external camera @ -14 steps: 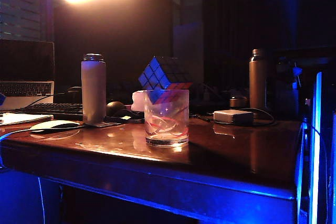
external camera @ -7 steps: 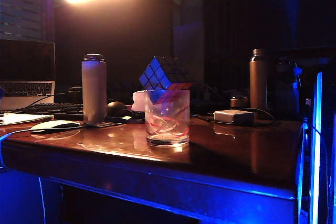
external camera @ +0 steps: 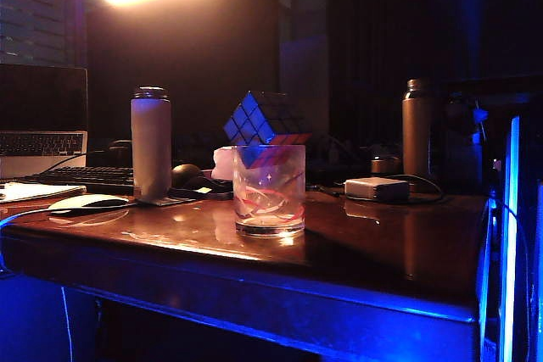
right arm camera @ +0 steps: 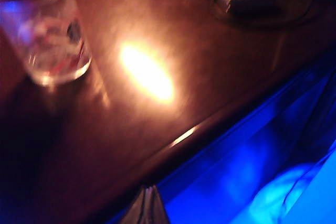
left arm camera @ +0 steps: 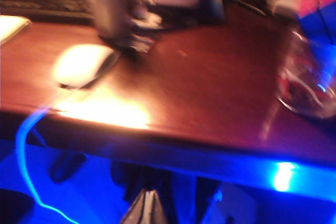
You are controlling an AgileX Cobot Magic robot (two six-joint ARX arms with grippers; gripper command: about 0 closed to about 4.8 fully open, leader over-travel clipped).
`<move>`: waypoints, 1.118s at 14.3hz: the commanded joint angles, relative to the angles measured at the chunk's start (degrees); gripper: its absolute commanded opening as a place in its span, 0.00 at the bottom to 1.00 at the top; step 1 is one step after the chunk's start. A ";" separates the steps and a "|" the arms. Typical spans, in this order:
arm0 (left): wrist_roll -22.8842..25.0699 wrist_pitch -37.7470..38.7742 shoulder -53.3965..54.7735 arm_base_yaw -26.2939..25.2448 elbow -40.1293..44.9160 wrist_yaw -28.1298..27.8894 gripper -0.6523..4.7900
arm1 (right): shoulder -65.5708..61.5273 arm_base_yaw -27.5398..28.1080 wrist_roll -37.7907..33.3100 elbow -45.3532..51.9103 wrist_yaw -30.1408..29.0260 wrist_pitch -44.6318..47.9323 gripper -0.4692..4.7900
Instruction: Stack the Rubik's Cube on top of the glass cup.
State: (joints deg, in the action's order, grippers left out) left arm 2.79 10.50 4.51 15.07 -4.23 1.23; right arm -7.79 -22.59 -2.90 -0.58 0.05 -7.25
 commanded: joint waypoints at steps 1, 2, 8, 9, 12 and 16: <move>0.02 -0.55 -2.27 -3.50 0.26 0.07 0.11 | 3.61 3.43 -0.11 0.20 0.00 0.11 0.09; 0.02 -0.55 -3.23 -4.55 1.07 0.07 0.11 | 4.81 5.55 -0.11 0.20 0.02 0.13 0.09; 0.00 -0.66 -4.48 -5.46 3.89 0.07 0.12 | 7.67 18.60 -0.11 0.20 0.02 -0.26 0.09; 0.02 -0.66 -4.48 -5.86 3.89 0.13 0.12 | 7.67 21.20 -0.11 0.20 0.02 -0.26 0.09; 0.02 -0.66 -4.48 -9.60 3.89 0.28 0.12 | 7.67 24.33 -0.11 0.20 0.04 -0.26 0.09; 0.02 -0.63 -4.48 -10.32 3.89 0.09 0.12 | 7.67 23.56 -0.11 0.20 0.00 -0.26 0.09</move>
State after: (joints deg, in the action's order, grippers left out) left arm 2.79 9.58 0.21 4.78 -0.69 1.32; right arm -0.19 1.04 -2.94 -0.58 -0.01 -8.45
